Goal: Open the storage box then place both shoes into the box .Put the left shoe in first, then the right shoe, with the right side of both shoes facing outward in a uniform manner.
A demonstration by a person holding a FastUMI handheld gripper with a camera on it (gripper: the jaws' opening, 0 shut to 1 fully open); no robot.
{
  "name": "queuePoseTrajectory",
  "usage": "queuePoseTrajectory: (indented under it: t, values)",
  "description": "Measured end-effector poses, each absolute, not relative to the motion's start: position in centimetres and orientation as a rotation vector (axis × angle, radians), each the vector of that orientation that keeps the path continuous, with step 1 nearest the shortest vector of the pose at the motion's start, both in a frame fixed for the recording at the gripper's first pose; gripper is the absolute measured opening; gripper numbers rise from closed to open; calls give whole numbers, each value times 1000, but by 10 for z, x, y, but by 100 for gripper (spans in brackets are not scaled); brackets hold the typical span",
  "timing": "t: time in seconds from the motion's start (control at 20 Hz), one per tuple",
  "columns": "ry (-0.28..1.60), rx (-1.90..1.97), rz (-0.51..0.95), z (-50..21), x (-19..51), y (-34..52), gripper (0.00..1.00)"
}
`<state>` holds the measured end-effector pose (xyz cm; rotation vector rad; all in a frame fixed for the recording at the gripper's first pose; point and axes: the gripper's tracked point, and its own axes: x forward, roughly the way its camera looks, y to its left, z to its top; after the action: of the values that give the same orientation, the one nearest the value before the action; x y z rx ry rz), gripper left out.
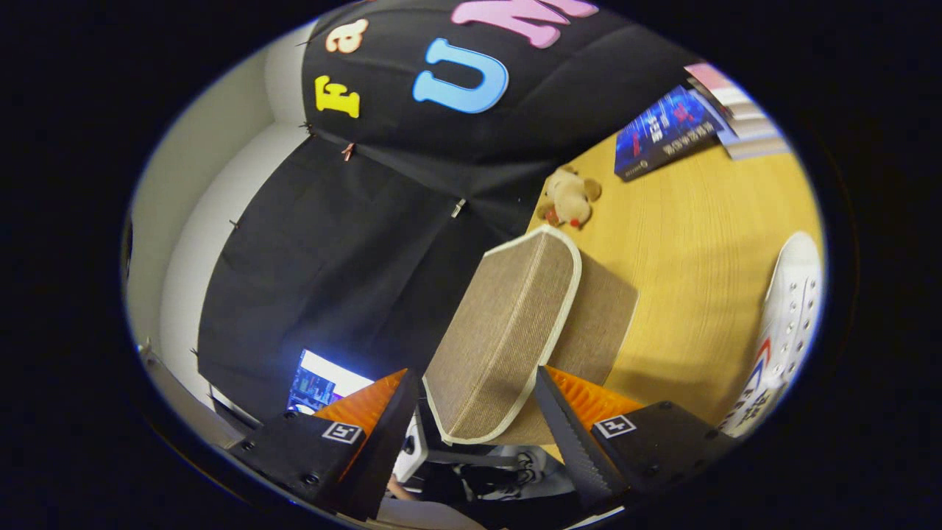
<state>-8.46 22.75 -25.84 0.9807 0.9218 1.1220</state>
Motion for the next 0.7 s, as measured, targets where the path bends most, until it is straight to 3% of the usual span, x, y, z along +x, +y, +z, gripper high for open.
queuePoseTrajectory:
  t: [0.6, 0.7]
  values:
    - [1111, 1360, 1208, -296, -91, 271, 95]
    - [1128, 1399, 1213, -295, -90, 268, 78]
